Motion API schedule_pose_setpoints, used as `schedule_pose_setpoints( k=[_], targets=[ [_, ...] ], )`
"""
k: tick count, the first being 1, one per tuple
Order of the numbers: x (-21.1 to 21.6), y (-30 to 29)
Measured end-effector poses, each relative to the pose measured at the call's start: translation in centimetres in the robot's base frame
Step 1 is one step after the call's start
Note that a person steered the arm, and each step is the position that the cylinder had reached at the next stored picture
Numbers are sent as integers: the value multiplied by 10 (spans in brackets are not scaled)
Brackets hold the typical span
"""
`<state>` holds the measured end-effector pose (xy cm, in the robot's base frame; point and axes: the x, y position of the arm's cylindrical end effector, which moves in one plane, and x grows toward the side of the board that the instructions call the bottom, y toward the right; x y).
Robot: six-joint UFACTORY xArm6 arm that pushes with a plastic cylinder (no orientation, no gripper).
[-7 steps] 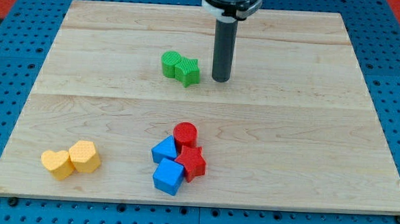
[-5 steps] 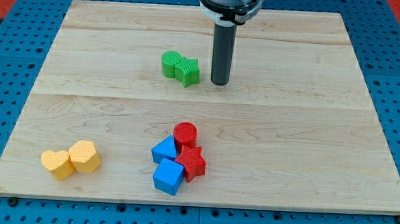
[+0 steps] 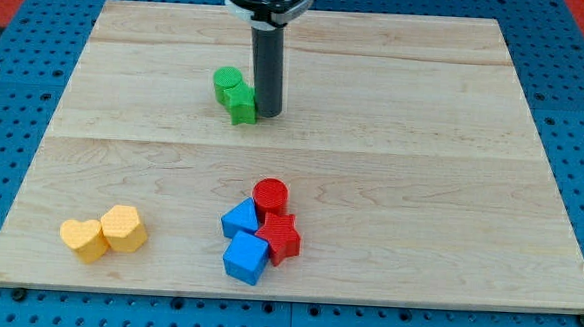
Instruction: Push the green blocks to the center of the board and separate them
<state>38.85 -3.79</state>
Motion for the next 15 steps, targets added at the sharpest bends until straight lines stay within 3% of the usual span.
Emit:
schedule_pose_setpoints(
  k=[1,2,3,4,8,10,11,13,15],
  targets=[
    [3,44],
    [50,29],
    [53,-55],
    [34,-133],
    [10,-126],
    [-28,-144],
    [-42,-105],
    [-10,7],
    [11,48]
  ],
)
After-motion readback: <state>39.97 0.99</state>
